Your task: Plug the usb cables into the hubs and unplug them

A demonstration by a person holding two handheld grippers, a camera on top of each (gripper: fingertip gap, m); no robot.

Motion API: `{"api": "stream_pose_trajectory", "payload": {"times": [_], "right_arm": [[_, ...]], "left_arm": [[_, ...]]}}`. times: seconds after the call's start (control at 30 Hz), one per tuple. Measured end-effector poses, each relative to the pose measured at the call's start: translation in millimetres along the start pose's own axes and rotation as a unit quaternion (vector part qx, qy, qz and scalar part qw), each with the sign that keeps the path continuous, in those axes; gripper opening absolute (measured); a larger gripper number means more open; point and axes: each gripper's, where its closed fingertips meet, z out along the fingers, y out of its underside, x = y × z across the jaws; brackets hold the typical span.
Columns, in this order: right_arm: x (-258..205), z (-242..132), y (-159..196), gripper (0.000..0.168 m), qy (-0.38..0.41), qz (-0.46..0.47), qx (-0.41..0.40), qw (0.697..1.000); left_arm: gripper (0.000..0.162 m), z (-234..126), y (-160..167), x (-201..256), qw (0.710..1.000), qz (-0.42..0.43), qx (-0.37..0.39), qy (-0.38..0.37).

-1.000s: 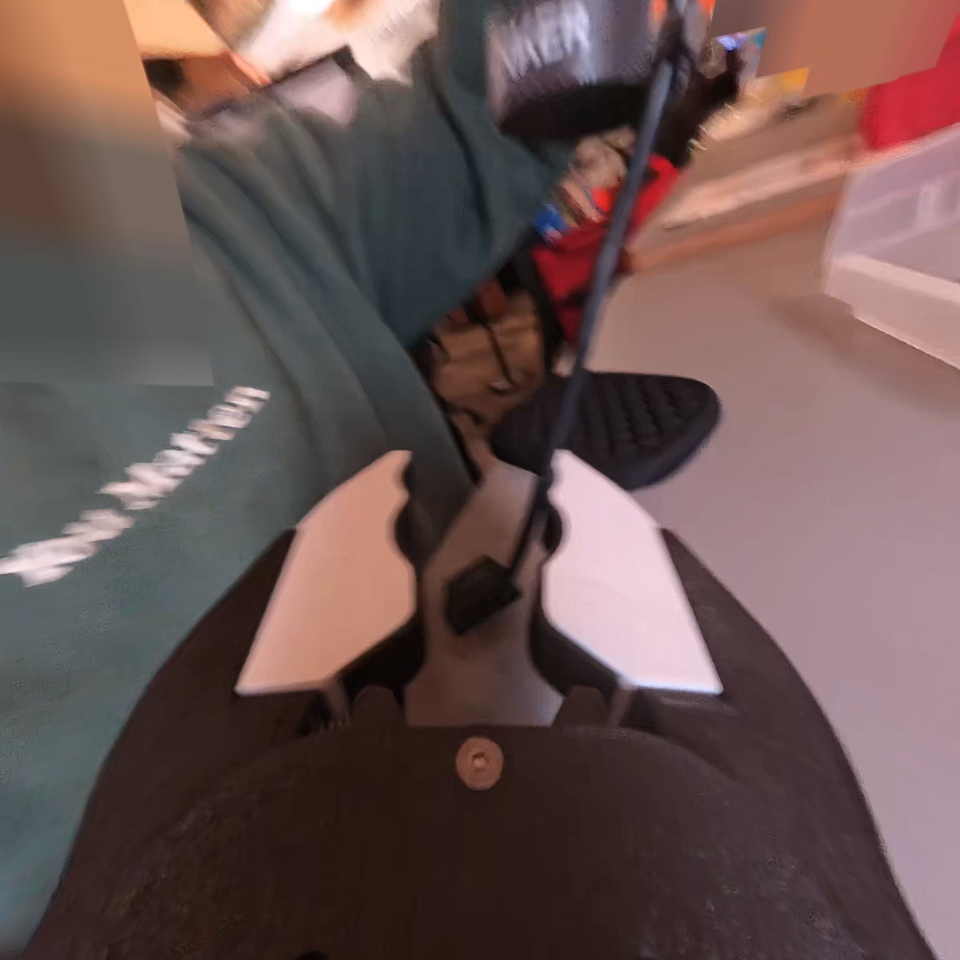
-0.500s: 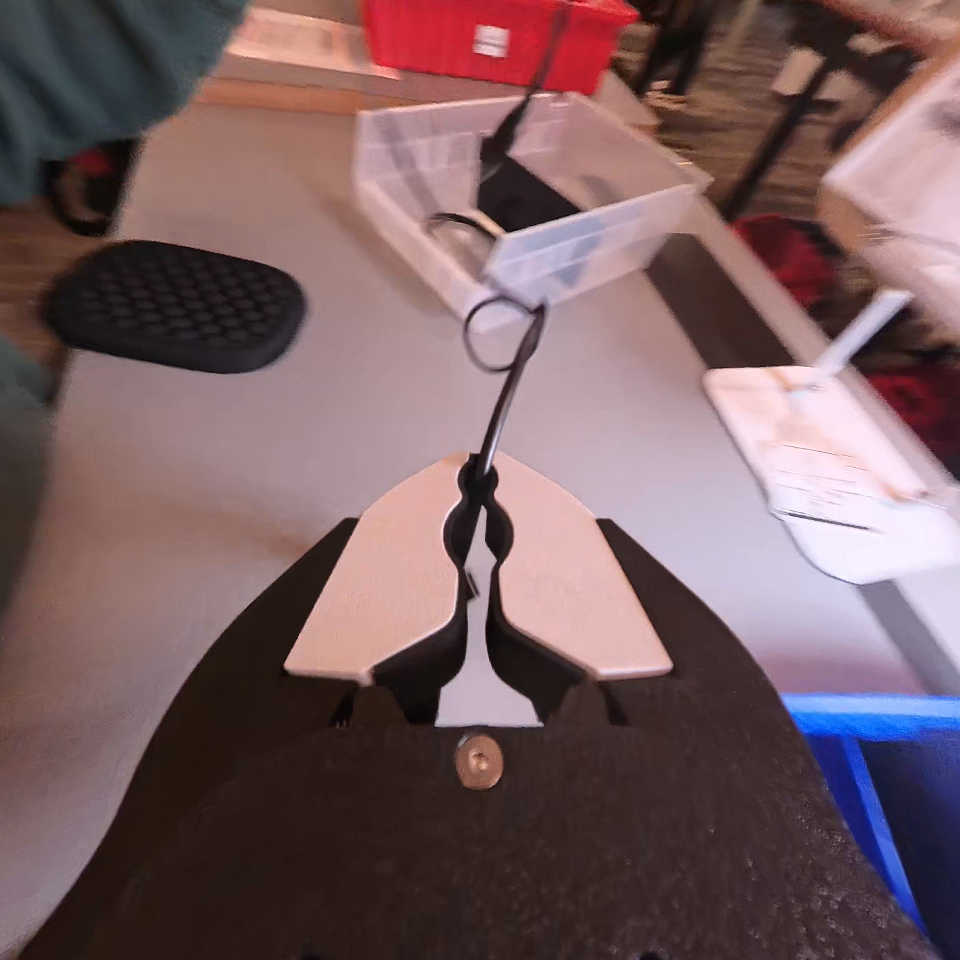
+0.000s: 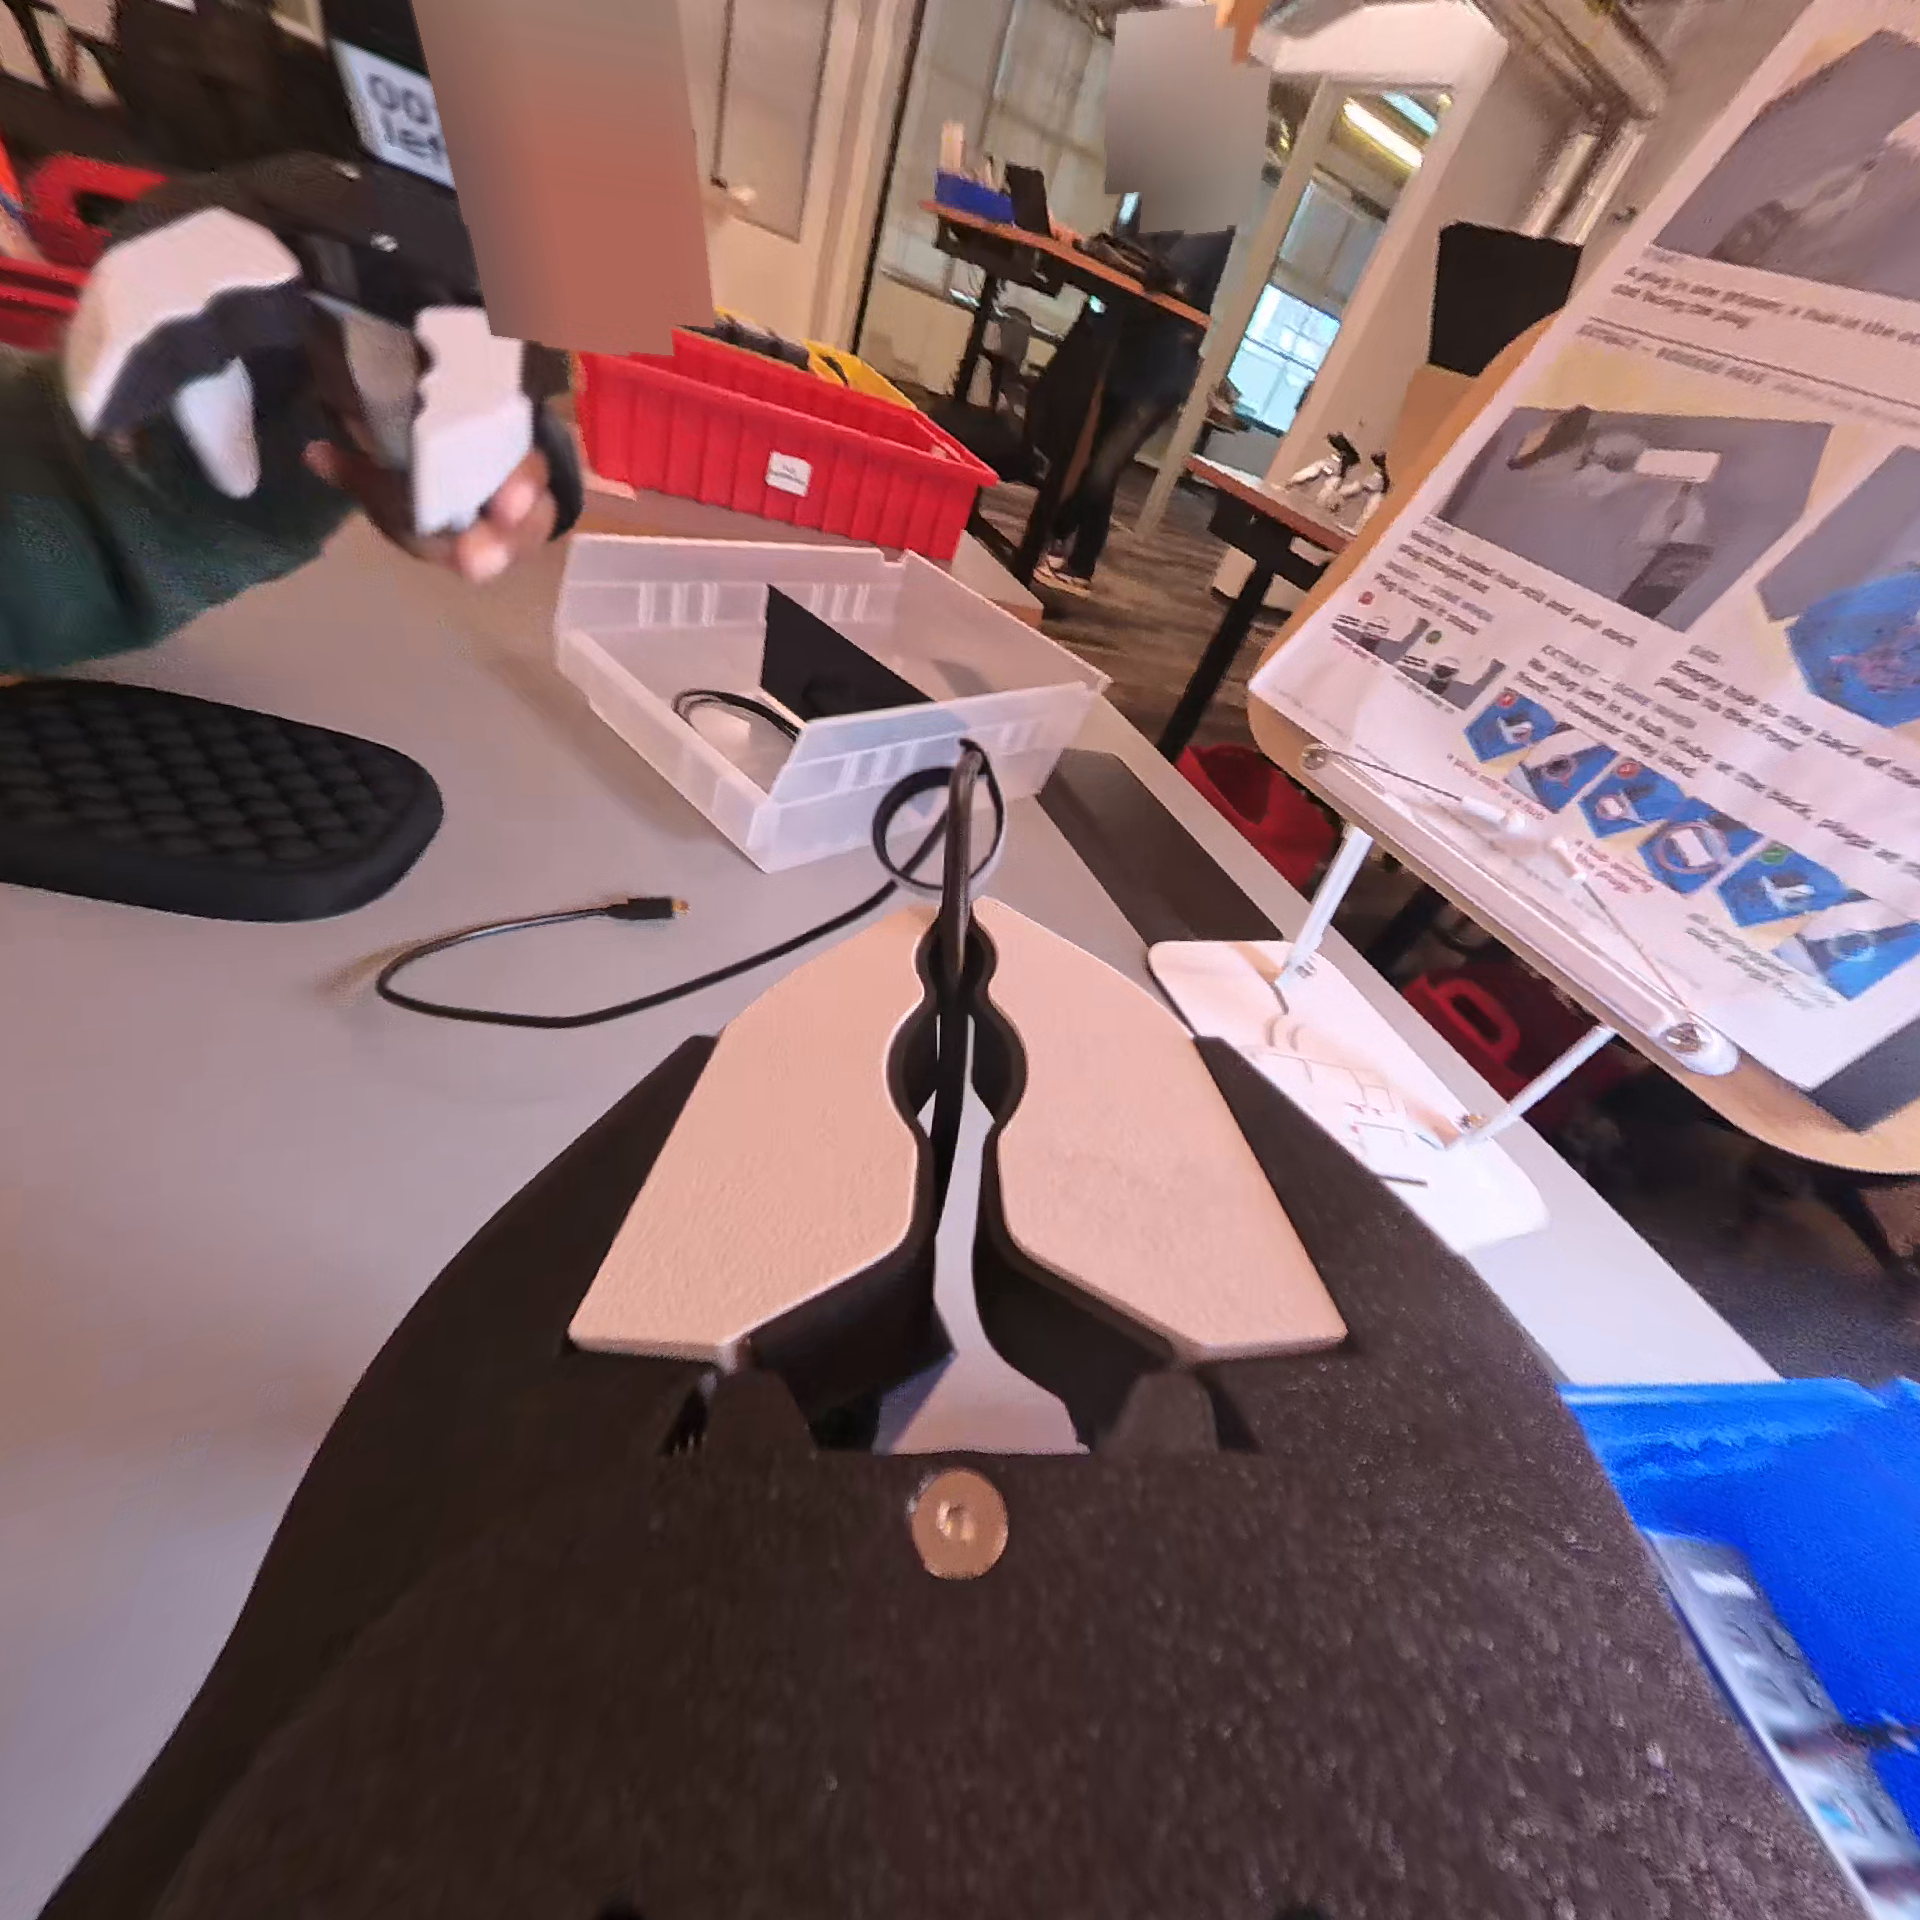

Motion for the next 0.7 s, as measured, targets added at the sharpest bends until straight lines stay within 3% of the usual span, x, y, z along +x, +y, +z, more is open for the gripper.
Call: {"api": "stream_pose_trajectory", "payload": {"times": [0.1, 0.2, 0.27, 0.33, 0.47, 0.6, 0.7], "right_arm": [[-15, 2, -2, 0.000, -0.050, 0.013, 0.032, 0.998], [-26, 1, -4, 0.000, -0.088, 0.031, 0.060, 0.994], [-27, 2, -3, 0.000, -0.094, 0.056, 0.070, 0.992], [-25, 4, 2, 0.001, -0.085, 0.075, 0.063, 0.992], [-28, 9, -3, 0.001, -0.084, 0.120, 0.078, 0.986], [-36, 13, -35, 0.001, -0.110, 0.211, 0.160, 0.958], [-41, 10, -53, 0.001, -0.142, 0.278, 0.211, 0.926]], "left_arm": [[0.041, -1, -24, -44, 0.994, -0.006, 0.066, -0.087], [0.037, 31, 7, -98, 0.985, -0.055, 0.023, -0.163], [0.034, 63, 32, -107, 0.985, -0.043, -0.032, -0.165], [0.024, 101, 36, -87, 0.991, -0.011, -0.042, -0.126], [0.046, 154, 59, -88, 0.974, 0.039, -0.101, -0.200], [0.076, 172, 69, -117, 0.951, 0.080, -0.116, -0.277], [0.079, 181, 72, -123, 0.956, 0.065, -0.119, -0.260]]}}
